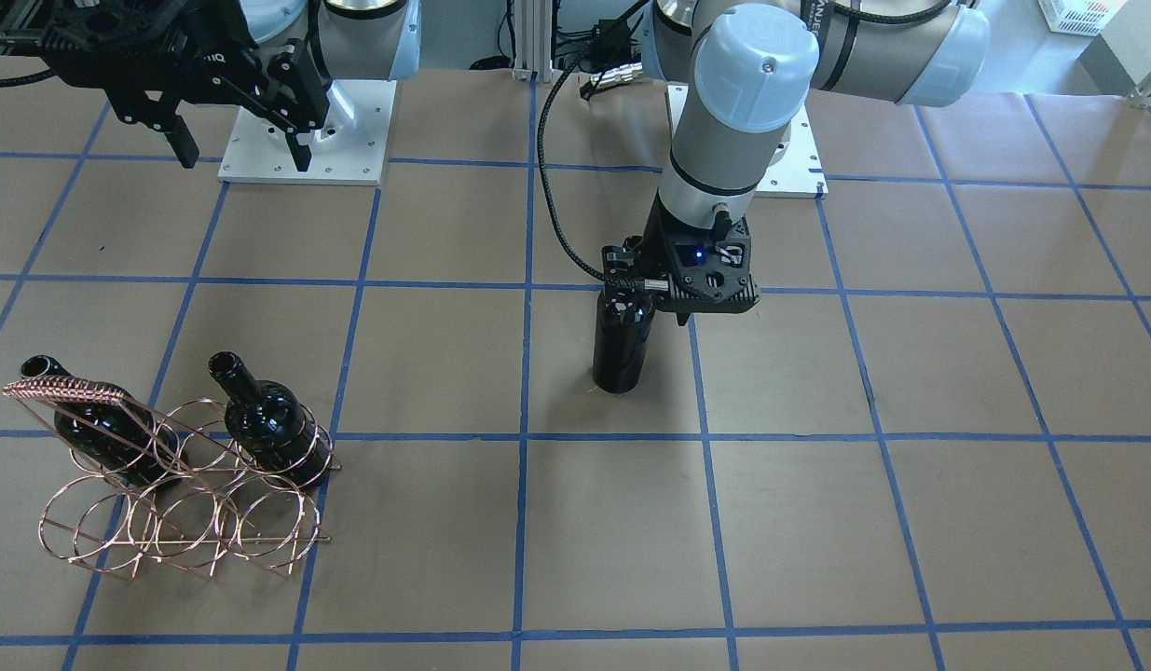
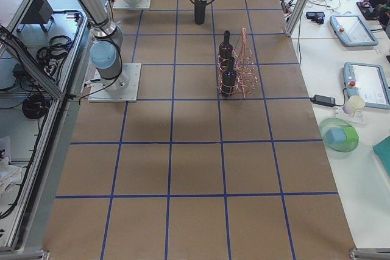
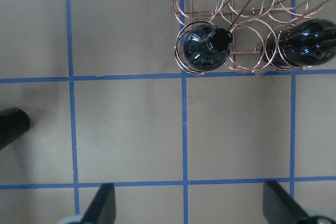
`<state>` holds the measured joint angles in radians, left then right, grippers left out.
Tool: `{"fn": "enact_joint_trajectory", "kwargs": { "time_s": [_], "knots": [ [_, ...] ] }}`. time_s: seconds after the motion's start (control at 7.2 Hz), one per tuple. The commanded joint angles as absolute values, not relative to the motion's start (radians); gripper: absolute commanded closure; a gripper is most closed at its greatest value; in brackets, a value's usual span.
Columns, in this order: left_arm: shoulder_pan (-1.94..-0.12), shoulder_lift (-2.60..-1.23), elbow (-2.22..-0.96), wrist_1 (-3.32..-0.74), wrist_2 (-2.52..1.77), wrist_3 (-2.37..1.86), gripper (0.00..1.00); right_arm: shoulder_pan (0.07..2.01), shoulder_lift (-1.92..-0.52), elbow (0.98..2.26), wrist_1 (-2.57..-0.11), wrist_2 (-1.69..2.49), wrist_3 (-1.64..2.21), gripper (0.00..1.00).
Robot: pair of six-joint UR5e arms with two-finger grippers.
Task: Place wine into wine basket
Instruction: 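Set the bottle upright on the table, open the left gripper and withdraw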
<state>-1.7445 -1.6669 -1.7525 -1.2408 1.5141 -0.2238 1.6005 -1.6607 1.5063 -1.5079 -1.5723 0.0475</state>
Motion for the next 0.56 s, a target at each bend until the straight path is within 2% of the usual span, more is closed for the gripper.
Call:
{"fn": "enact_joint_trajectory", "kwargs": {
  "time_s": [0.0, 0.42],
  "knots": [
    [-1.744, -1.649, -1.732, -1.326, 1.509, -0.227, 0.0, 1.6, -1.66, 1.506, -1.508, -1.571, 0.048, 0.0],
    [-1.66, -1.648, -1.581, -1.379, 1.514, -0.209, 0.0, 1.601, -1.661, 1.508, -1.506, -1.572, 0.048, 0.0]
  ]
}}
